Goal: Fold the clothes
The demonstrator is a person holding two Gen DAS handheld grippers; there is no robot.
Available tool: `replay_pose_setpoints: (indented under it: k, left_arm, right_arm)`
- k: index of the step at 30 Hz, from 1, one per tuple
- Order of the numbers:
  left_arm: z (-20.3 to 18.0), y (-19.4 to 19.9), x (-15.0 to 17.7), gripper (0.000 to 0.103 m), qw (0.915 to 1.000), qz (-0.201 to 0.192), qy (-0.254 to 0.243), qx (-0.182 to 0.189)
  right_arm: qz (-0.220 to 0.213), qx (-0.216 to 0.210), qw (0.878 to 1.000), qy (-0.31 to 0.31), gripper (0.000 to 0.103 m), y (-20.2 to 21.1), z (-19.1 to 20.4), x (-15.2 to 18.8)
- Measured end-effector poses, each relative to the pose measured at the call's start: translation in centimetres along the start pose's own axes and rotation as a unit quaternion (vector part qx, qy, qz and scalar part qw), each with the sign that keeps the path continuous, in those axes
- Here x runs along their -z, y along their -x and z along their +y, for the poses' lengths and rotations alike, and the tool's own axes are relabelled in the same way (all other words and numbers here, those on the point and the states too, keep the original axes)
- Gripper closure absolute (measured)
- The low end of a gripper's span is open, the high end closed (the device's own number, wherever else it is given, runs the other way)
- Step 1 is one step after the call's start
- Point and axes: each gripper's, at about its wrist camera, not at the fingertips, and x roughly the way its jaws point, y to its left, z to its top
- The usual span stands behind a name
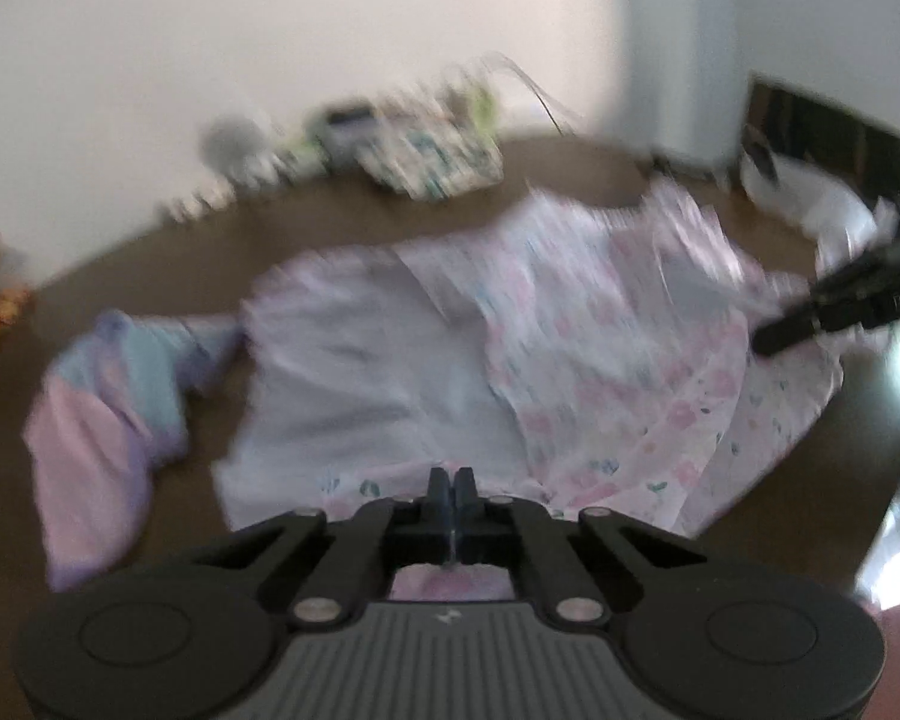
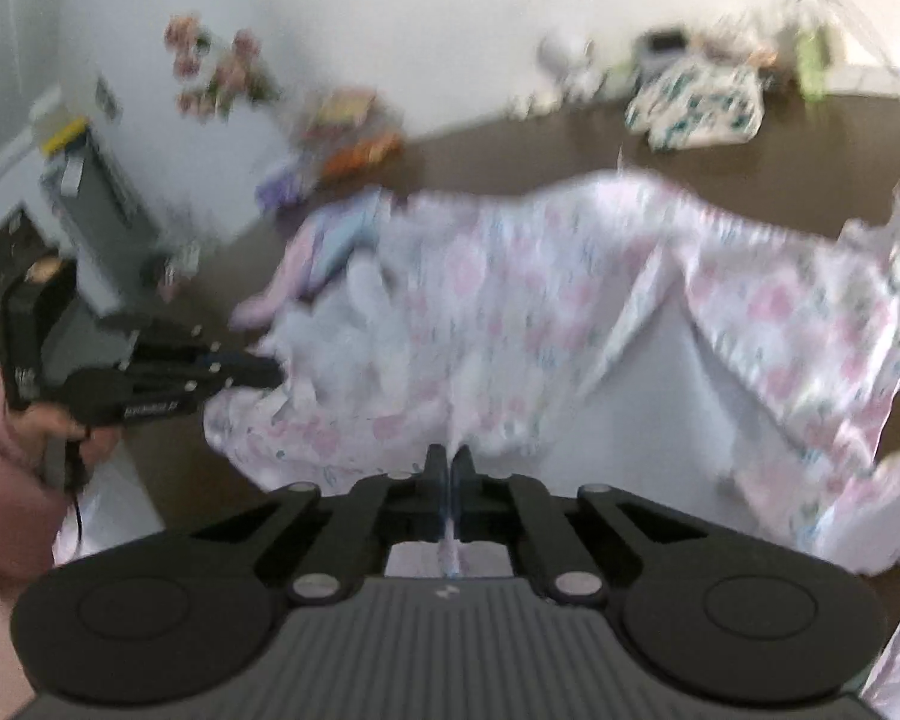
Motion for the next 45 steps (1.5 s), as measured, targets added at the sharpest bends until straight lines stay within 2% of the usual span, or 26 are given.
replay_pose_setpoints:
  k: [4,6,8,9,10,12,13,15,17,19,20,22,23,24,25,26,29,31,32,33,35,37,38,39,42,45]
  left_arm:
    - [1.0,4.9,0.6,0.103,0.9983,-0.055,0.017,-0.004]
    - [0.9,5.8,2.3,0.103,0.9989,-0.037,0.029,0.003]
    - [0.9,6.6,4.1,0.100,0.9990,-0.018,0.040,0.011]
    - [0.8,7.0,4.9,0.096,0.9988,-0.009,0.045,0.014]
    - [0.9,7.0,5.7,0.096,0.9985,0.002,0.053,0.015]
    - [1.1,7.3,6.3,0.072,0.9975,0.004,0.069,0.018]
    - [1.3,7.5,6.1,0.064,0.9971,-0.009,0.073,0.017]
    - [1.7,7.8,5.6,0.037,0.9959,-0.037,0.082,0.015]
    - [2.0,7.1,4.6,0.032,0.9955,-0.042,0.084,0.009]
    - [2.2,5.4,3.8,0.030,0.9962,-0.020,0.085,0.004]
    - [2.2,4.4,3.6,0.030,0.9963,-0.004,0.086,0.002]
    - [2.5,2.5,3.7,0.036,0.9955,0.023,0.092,0.007]
    - [2.6,2.0,3.9,0.061,0.9946,0.033,0.097,0.017]
    - [2.8,1.4,4.1,0.096,0.9934,0.042,0.103,0.027]
    - [3.0,1.2,4.4,0.102,0.9922,0.045,0.110,0.039]
    - [3.2,1.1,4.7,0.101,0.9908,0.048,0.116,0.050]
    - [2.9,2.0,5.4,0.101,0.9928,0.045,0.101,0.046]
    - [3.0,2.7,5.6,0.091,0.9923,0.049,0.100,0.055]
    - [3.1,3.2,5.4,0.068,0.9927,0.045,0.098,0.053]
    - [3.2,3.9,4.9,0.039,0.9937,0.035,0.096,0.046]
    - [3.5,5.4,3.3,0.024,0.9953,-0.013,0.090,0.033]
    - [3.8,5.8,0.9,0.023,0.9951,-0.038,0.083,0.037]
    - [3.9,5.7,-0.4,0.022,0.9953,-0.044,0.078,0.036]
    - [3.9,5.5,-1.7,0.022,0.9955,-0.051,0.072,0.034]
    - [2.6,1.6,-5.9,0.022,0.9992,-0.024,0.030,-0.002]
    - [1.2,-3.4,-9.0,0.025,1.0000,-0.004,0.000,-0.003]
  right_arm:
    - [0.011,-0.050,0.998,0.030,0.101,1.1,1.6,0.1]
    - [0.052,-0.050,0.996,0.055,0.098,0.5,2.5,1.5]
    - [0.097,-0.043,0.992,0.073,0.085,-0.5,3.1,3.1]
    - [0.116,-0.041,0.989,0.080,0.067,-0.9,3.3,3.8]
    - [0.114,-0.043,0.989,0.079,0.060,-0.8,3.3,4.1]
    - [0.102,-0.041,0.991,0.073,0.055,-0.4,3.3,4.2]
    - [0.093,-0.038,0.993,0.069,0.053,-0.1,3.2,4.0]
    - [0.075,-0.040,0.995,0.058,0.052,0.3,3.1,3.6]
    - [0.074,-0.040,0.995,0.053,0.052,0.1,3.2,3.4]
    - [0.081,-0.036,0.995,0.055,0.055,-0.6,3.6,3.6]
    - [0.086,-0.039,0.994,0.056,0.059,-0.7,3.7,3.8]
    - [0.095,-0.045,0.993,0.059,0.094,-1.0,4.0,4.3]
    - [0.099,-0.048,0.992,0.062,0.097,-1.1,4.1,4.5]
    - [0.099,-0.052,0.991,0.068,0.099,-1.0,4.3,4.6]
    - [0.100,-0.055,0.991,0.075,0.099,-0.7,4.5,4.8]
    - [0.102,-0.062,0.990,0.082,0.100,-0.4,4.7,5.0]
    - [0.116,-0.079,0.985,0.101,0.097,0.3,5.2,5.6]
    - [0.113,-0.073,0.986,0.098,0.081,1.0,5.1,5.4]
    - [0.104,-0.069,0.988,0.093,0.074,1.6,4.8,5.2]
    - [0.092,-0.065,0.990,0.088,0.063,2.3,4.6,4.8]
    - [0.036,-0.059,0.995,0.068,0.058,4.9,3.5,3.3]
    - [0.028,-0.018,0.998,0.044,0.039,4.9,1.4,2.4]
    - [0.023,0.003,0.999,0.032,0.035,4.9,0.3,2.0]
    - [0.019,0.024,0.999,0.020,0.033,5.0,-0.8,1.6]
    - [0.006,0.086,0.996,-0.015,0.033,5.0,-4.1,0.3]
    - [-0.007,0.147,0.988,-0.051,0.037,5.0,-7.4,-1.0]
